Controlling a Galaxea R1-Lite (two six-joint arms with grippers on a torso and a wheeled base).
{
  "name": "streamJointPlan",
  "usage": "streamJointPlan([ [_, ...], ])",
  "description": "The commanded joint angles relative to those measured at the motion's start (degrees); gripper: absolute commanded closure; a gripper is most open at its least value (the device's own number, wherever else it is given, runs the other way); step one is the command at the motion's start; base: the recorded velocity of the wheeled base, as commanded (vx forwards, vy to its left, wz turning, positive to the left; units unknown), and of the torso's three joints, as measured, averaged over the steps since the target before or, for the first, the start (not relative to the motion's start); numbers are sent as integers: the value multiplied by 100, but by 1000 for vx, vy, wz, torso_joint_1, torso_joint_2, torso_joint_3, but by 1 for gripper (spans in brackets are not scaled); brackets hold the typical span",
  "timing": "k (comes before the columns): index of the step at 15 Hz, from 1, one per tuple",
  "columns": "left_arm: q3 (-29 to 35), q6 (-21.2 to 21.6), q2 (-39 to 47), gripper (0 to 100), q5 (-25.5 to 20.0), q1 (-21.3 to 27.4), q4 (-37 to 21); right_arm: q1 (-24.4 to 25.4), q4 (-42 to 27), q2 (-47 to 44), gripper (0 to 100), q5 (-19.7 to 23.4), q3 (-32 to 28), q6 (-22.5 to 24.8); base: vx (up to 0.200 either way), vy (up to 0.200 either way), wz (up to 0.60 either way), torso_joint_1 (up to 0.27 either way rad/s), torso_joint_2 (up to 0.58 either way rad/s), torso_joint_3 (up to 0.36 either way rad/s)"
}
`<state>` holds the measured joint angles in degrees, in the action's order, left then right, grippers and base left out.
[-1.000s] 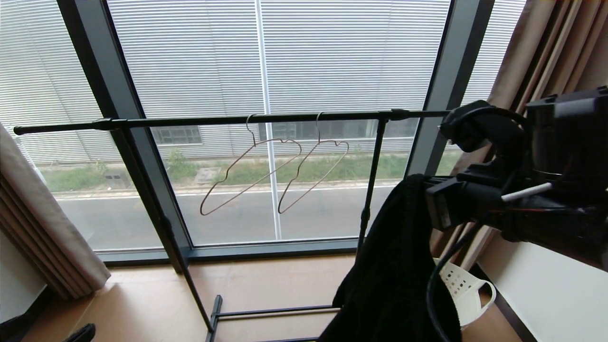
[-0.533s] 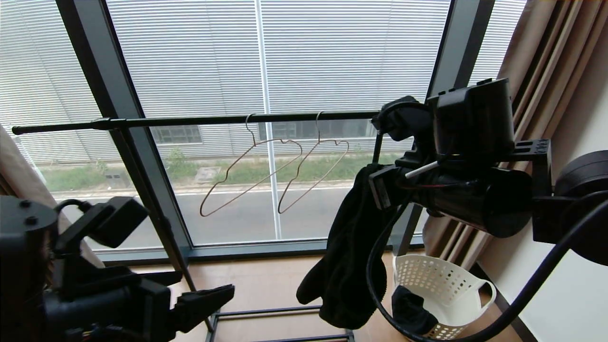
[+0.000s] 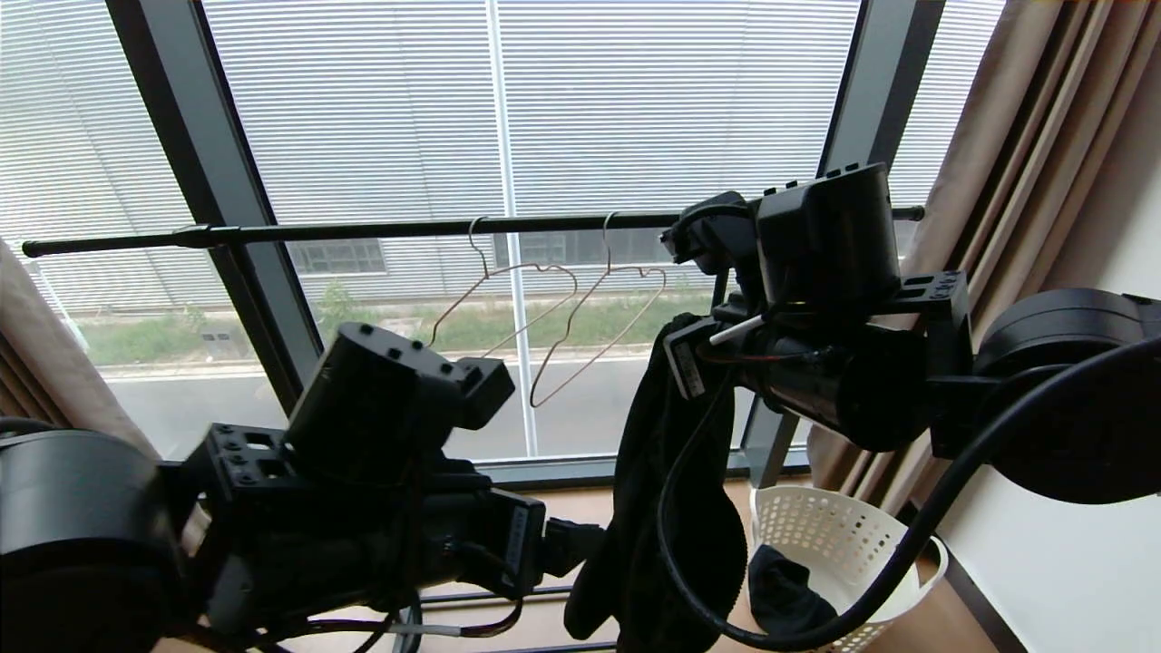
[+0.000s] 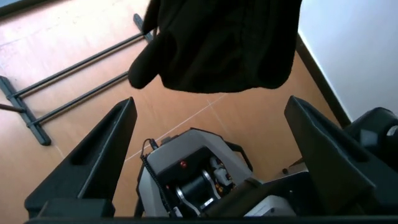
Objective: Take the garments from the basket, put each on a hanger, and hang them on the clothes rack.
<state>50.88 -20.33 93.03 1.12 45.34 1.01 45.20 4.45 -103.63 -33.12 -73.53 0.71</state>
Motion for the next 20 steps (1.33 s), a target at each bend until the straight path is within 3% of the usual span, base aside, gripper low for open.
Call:
streamJointPlan([
  [1,466,-14,858,0,195,204,39,112,3,10,100,-36,-12,-44,0,0,0,0,0,0],
  [4,704,-32,1183,0,301,415,215,314,3,1,100,-362,-38,-115,0,0,0,0,0,0],
  [12,1020,-23,1965,0,916,327,409,419,-6,309,100,-370,41,-141,0,0,0,0,0,0],
  [20,712,-164,1939,0,1514,230,400,199,-6,1038,100,-370,639,-317,0,0,0,0,0,0],
])
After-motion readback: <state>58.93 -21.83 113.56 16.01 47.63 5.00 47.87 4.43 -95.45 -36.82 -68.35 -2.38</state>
